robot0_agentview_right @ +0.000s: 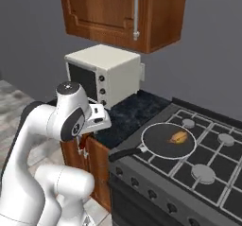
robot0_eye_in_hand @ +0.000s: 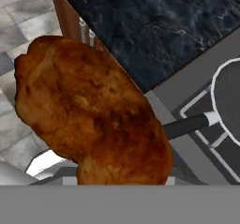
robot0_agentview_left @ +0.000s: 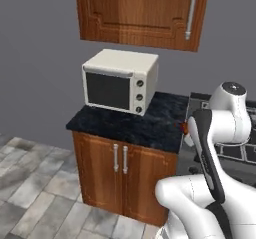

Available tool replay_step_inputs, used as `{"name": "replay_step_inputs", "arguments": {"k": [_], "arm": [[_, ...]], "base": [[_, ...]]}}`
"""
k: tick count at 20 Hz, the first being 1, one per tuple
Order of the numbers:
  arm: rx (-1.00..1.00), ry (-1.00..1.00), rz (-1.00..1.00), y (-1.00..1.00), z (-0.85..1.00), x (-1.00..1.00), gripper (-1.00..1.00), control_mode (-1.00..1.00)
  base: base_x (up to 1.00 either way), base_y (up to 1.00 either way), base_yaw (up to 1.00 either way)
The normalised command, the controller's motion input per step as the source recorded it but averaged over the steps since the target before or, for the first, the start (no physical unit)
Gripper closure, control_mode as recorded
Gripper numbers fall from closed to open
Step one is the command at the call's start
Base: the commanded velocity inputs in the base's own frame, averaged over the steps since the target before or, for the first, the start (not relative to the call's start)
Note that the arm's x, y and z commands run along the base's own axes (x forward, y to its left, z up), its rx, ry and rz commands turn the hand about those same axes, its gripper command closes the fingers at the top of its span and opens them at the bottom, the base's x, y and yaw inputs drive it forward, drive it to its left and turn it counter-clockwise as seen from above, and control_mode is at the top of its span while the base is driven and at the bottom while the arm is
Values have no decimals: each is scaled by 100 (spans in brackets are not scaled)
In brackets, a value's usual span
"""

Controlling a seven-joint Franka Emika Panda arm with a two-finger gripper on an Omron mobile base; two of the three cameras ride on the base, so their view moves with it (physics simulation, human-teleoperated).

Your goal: Take the chicken drumsticks from the pan and place one on each plate on the dining counter.

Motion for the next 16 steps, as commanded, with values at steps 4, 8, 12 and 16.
{"name": "replay_step_inputs", "arguments": {"k": [4, 8, 12, 16], "arm": [[0, 0, 0, 0, 0, 0, 100, 100], [0, 0, 0, 0, 0, 0, 100, 100], [0, 0, 0, 0, 0, 0, 100, 100], [0, 0, 0, 0, 0, 0, 100, 100]], "base": [[-11, -4, 80], [0, -4, 87], [0, -10, 88], [0, -13, 84]]}}
